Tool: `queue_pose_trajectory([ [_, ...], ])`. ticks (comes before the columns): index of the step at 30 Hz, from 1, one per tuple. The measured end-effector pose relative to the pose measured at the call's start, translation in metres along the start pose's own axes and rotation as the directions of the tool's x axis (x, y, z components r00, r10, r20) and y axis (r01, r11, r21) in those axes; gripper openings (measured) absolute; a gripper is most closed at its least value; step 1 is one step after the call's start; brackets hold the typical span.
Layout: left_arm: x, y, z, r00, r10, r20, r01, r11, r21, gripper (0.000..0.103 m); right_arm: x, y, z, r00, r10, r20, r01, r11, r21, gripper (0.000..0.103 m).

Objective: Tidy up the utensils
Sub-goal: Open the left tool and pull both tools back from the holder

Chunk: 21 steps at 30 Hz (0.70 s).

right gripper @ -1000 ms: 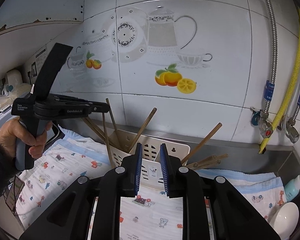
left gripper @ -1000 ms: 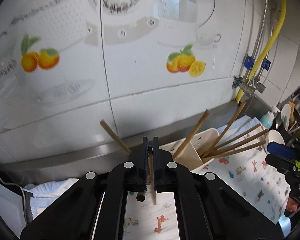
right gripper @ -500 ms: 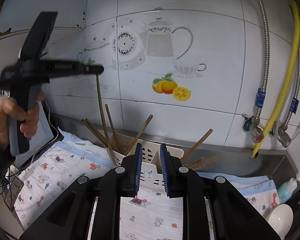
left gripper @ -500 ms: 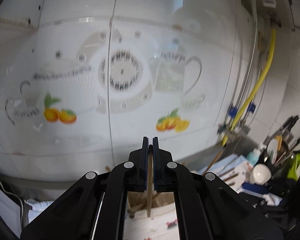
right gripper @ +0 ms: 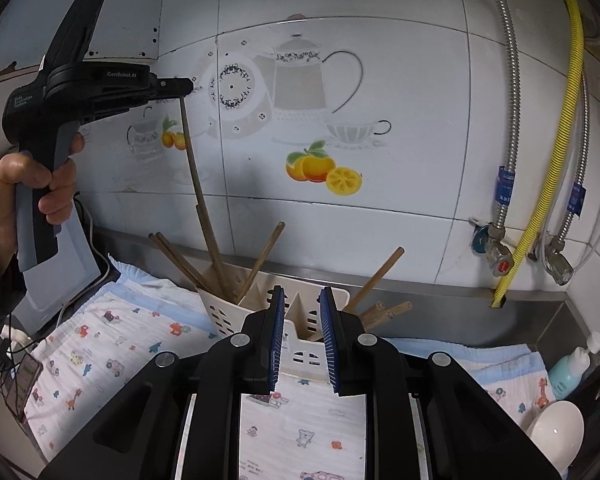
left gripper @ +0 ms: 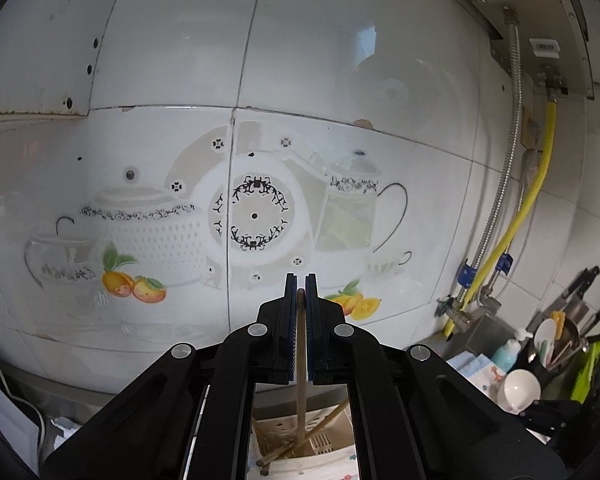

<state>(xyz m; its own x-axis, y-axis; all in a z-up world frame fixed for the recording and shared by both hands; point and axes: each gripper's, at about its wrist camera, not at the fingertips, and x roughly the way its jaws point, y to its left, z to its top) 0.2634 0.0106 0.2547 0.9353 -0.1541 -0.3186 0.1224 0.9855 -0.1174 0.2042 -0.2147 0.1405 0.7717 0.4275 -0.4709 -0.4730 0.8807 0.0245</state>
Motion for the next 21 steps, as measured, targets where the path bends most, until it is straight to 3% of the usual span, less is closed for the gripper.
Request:
queue_pose_trajectory([
  [9,0.02,-0.004,-0.028,0.997,-0.011,-0.081,0.014,0.999,0.03,0.002,-0.004,0.002,-0.014,1.0,0.006,-0.018,-0.006,1.0,0.014,0.024],
  [12,0.016,-0.008,-0.035,0.996,-0.014,-0.083,0.018,0.999,0.045,0.008,-0.009,0.003,-0.021,1.0,0.007,-0.025,-0.007,1.0,0.029,0.025],
  [14,0.009,-0.012,-0.041,0.996,-0.017,-0.084,0.021,0.998,0.054,0.025,-0.012,0.004,-0.028,0.999,0.007,-0.036,-0.006,0.999,0.038,0.033],
  [16,-0.004,-0.018,-0.047,0.998,-0.014,-0.069,0.018,0.998,0.063,0.042,-0.015,0.006,-0.036,0.999,-0.003,-0.051,0.005,0.999,0.043,0.035],
  [21,-0.035,-0.028,-0.071,0.997,-0.022,-0.072,0.027,0.997,0.073,0.061,-0.031,0.016,-0.062,0.997,-0.02,-0.08,0.025,0.998,0.053,0.043],
])
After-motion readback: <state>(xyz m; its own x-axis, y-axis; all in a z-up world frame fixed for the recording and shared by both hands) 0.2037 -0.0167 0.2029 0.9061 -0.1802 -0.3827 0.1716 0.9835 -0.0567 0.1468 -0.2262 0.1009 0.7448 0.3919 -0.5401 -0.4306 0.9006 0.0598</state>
